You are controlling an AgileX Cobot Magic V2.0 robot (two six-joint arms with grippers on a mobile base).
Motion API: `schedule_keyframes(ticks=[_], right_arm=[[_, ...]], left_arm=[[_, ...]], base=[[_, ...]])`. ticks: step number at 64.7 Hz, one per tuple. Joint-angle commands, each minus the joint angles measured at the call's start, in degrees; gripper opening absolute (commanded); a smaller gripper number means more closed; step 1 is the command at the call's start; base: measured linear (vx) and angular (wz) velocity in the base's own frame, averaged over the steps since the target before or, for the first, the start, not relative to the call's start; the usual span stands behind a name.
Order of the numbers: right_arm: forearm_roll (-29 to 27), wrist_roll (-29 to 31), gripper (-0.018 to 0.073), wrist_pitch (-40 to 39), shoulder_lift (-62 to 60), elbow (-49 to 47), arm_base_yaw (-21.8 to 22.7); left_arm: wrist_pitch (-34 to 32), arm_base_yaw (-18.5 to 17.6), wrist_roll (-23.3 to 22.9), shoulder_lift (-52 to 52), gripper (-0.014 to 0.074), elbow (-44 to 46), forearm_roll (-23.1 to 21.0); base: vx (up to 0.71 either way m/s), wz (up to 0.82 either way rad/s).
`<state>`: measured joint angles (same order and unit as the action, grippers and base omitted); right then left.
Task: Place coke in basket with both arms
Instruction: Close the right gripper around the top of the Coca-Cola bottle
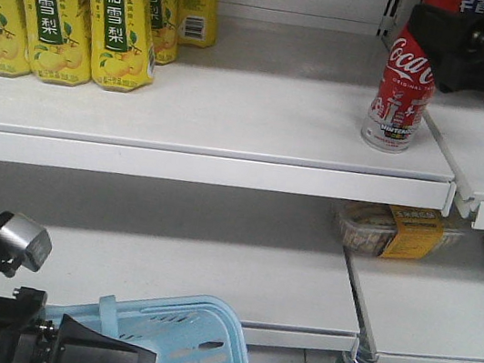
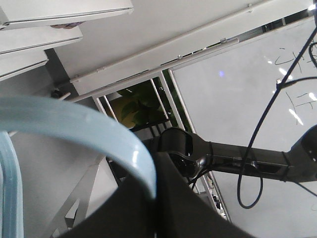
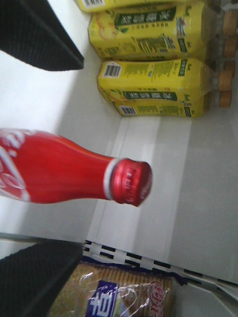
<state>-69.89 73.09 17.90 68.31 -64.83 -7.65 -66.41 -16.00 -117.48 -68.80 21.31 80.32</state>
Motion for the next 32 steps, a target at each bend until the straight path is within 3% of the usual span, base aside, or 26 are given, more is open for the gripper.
schedule_keyframes(ticks=[1, 11, 18, 23, 32], right_arm=[[-4.3, 3.2, 0.0654, -1.9, 3.4, -5.7, -0.1], [-5.8, 3.7, 0.0631, -0.5, 9.1, -10.3, -0.1], [-5.9, 3.5, 0.0561, -0.1, 10.7, -12.1, -0.1], [-6.0, 3.5, 0.0473, 0.0, 10.8, -12.1, -0.1], [-5.9, 3.5, 0.0209, 1.2, 10.6, -12.1, -0.1]], left_arm=[[-12.5, -0.3, 0.3, 1.3, -0.0007, 1.2, -4.2], [-12.5, -0.3, 0.3, 1.3, -0.0007, 1.2, -4.2], [-12.5, -0.3, 0.3, 1.3, -0.0007, 1.2, -4.2], [-12.5, -0.3, 0.3, 1.3, -0.0007, 1.2, -4.2], [-12.5, -0.3, 0.3, 1.3, -0.0007, 1.2, -4.2]], base=[[0.0, 0.0], [0.0, 0.0], [0.0, 0.0], [0.0, 0.0], [0.0, 0.0]])
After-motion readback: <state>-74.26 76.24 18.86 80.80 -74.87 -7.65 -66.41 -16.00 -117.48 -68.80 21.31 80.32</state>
